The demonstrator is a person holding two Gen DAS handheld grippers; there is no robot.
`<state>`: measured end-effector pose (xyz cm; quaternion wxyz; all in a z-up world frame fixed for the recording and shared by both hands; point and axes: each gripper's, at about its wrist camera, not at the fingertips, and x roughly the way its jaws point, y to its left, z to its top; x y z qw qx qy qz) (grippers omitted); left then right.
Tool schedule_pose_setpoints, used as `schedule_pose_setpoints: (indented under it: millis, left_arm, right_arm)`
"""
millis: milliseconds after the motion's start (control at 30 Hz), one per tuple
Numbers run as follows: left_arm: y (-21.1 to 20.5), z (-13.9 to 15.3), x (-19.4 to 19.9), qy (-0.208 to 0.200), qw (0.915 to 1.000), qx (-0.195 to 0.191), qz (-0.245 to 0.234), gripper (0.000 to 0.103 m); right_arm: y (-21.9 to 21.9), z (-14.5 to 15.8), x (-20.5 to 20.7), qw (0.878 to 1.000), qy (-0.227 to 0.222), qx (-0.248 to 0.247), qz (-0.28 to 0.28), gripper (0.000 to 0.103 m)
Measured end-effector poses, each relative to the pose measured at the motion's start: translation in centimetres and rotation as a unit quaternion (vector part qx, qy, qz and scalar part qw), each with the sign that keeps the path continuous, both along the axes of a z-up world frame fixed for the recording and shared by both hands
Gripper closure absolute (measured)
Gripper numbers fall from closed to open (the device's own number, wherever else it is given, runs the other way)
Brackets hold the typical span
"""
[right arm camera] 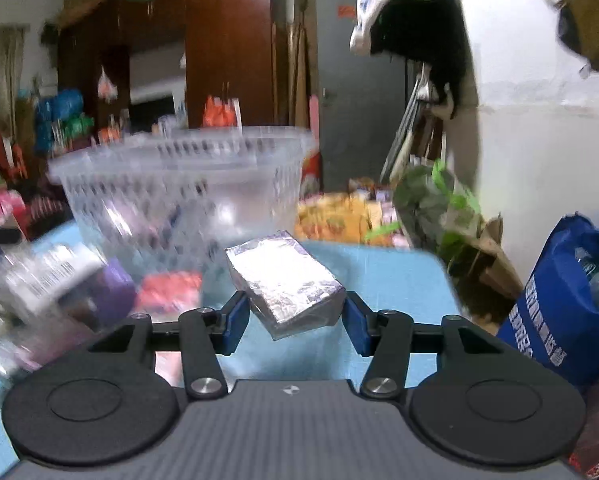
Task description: Organize objects
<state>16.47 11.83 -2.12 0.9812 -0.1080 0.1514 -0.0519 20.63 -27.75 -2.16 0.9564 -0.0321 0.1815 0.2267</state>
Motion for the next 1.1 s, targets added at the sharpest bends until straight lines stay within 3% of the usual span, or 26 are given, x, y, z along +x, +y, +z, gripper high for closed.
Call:
schedule_pose_setpoints:
  millis: [133, 233, 333, 433, 467, 500, 533, 600, 667, 733, 867, 1100]
  left_arm:
    - [-1.0, 4.6, 0.0, -0.053, 0.9981, 0.003, -0.031, 0.041]
    - [-3.3, 8.7, 2.9, -0.069, 0.9955, 0.021, -0.06, 0.041]
    - [-5.8, 10.6, 7.7, -0.045, 0.9964, 0.038, -0.061, 0.041]
    - [-7.2, 10.5, 12.0, -0.012, 0.9972, 0.04, -0.062, 0.038]
    - [-7.4, 10.2, 12.8, -0.007, 0.9971, 0.042, -0.063, 0.034]
    - [-7.7, 9.8, 13.4, 0.001, 0.9968, 0.047, -0.064, 0.021]
    - [-7.9, 9.5, 13.4, 0.004, 0.997, 0.05, -0.059, 0.018]
    - [-7.7, 8.8, 11.5, -0.015, 0.9971, 0.061, -0.042, 0.018]
    - [-7.1, 7.9, 8.7, -0.031, 0.9963, 0.071, -0.038, 0.018]
    - [-6.6, 6.7, 6.0, -0.035, 0.9958, 0.077, -0.034, 0.017]
    - [-6.1, 2.9, 0.5, -0.04, 0.9949, 0.092, -0.011, 0.017]
    - [-4.1, -0.4, -3.5, -0.016, 0.9991, 0.039, 0.003, 0.018]
  right_arm:
    - [-0.1, 4.4, -2.2, 0.996, -0.067, 0.052, 0.026, 0.048]
    - [2.5, 8.0, -1.3, 0.993, -0.107, 0.036, 0.045, 0.048]
    - [5.9, 10.1, 2.3, 0.994, -0.089, 0.008, 0.069, 0.048]
    - [8.7, 10.5, 5.5, 0.995, -0.068, -0.028, 0.072, 0.047]
    - [9.4, 10.4, 6.2, 0.994, -0.066, -0.034, 0.074, 0.046]
    - [9.7, 10.3, 6.5, 0.994, -0.067, -0.036, 0.073, 0.041]
    - [9.9, 10.1, 6.6, 0.994, -0.064, -0.038, 0.075, 0.033]
    - [9.1, 9.6, 6.0, 0.995, -0.061, -0.023, 0.073, 0.01]
    - [7.3, 8.6, 3.9, 0.995, -0.074, -0.008, 0.066, 0.0]
    - [5.3, 7.1, 1.8, 0.996, -0.064, 0.001, 0.063, 0.0]
    - [3.2, 2.9, -1.6, 0.997, -0.003, 0.018, 0.069, 0.0]
    - [3.8, -0.4, -4.4, 0.998, 0.012, -0.008, 0.054, 0.003]
